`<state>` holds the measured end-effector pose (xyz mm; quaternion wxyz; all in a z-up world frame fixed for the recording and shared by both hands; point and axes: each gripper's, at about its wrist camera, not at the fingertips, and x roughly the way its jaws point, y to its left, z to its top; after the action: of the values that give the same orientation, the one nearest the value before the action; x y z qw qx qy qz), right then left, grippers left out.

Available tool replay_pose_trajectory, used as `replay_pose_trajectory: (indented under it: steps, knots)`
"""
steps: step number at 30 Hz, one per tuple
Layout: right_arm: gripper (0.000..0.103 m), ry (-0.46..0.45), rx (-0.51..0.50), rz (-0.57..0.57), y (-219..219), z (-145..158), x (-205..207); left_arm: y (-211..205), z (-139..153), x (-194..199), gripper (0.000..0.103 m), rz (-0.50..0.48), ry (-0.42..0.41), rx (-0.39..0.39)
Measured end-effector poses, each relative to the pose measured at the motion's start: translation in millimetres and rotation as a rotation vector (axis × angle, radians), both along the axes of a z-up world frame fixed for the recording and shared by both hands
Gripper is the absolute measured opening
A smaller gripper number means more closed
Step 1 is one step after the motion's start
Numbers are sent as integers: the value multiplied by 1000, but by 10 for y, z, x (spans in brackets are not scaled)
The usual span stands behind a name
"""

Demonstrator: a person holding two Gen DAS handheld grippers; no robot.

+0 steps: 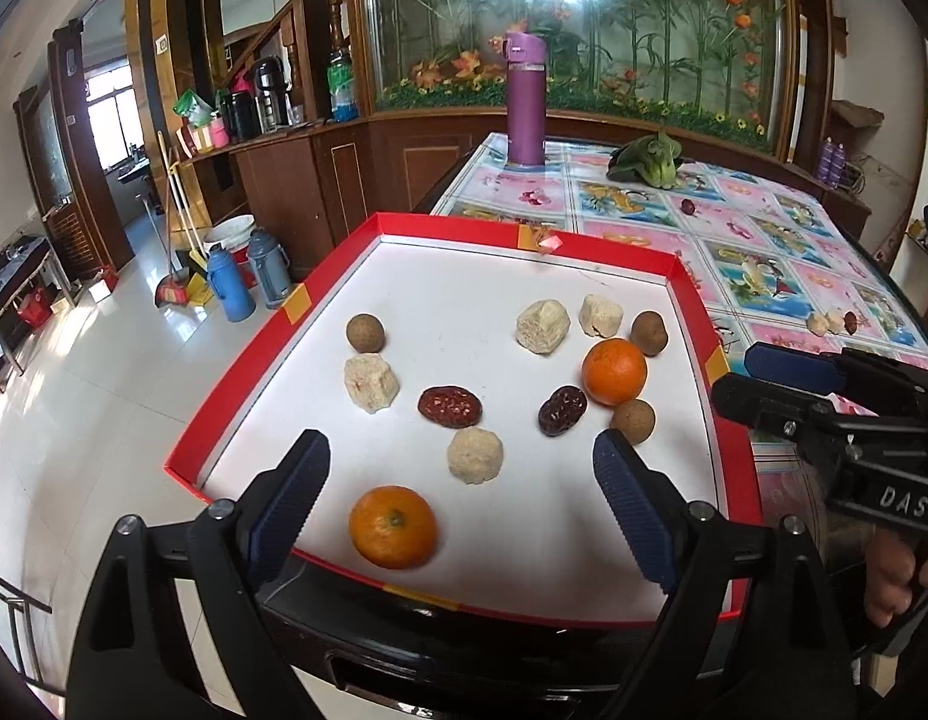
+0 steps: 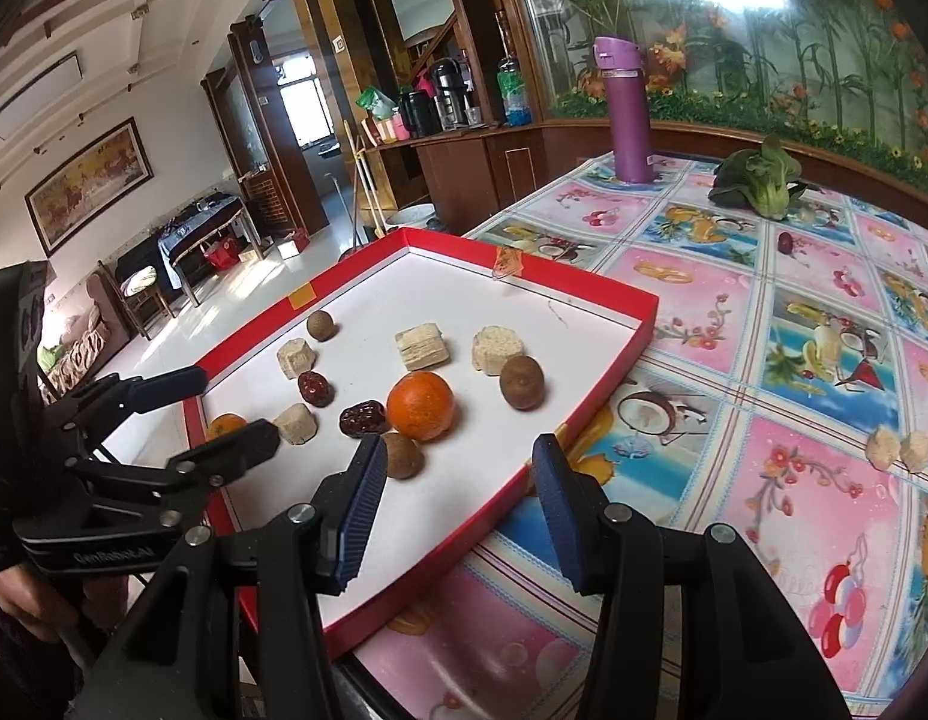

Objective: Organize fruits
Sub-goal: 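Move both tools back toward the remaining fruits on the table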

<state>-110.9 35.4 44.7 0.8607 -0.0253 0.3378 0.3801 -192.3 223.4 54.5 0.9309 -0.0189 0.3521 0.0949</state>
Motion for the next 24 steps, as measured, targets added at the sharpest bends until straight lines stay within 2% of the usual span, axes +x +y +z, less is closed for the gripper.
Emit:
replay_pose_trajectory:
  steps: [4,8,10,19,24]
  knots:
    - [58,10,16,-24,-97,-3,47,49,-5,-50,93,3,-3,-12]
    - [59,21,17,-54,-233,-5,102,34,-15,-54,93,5,11,-29]
    - [64,19,23,-80,-344,8,118,-28,10,-41,94,-12,9,-30]
    - [73,-22,30,-228,-1075,109,220,-564,215,130,99,-171,0,-35]
    - [73,-1,38,-333,-1568,57,300,-905,253,306,99,-246,22,-28]
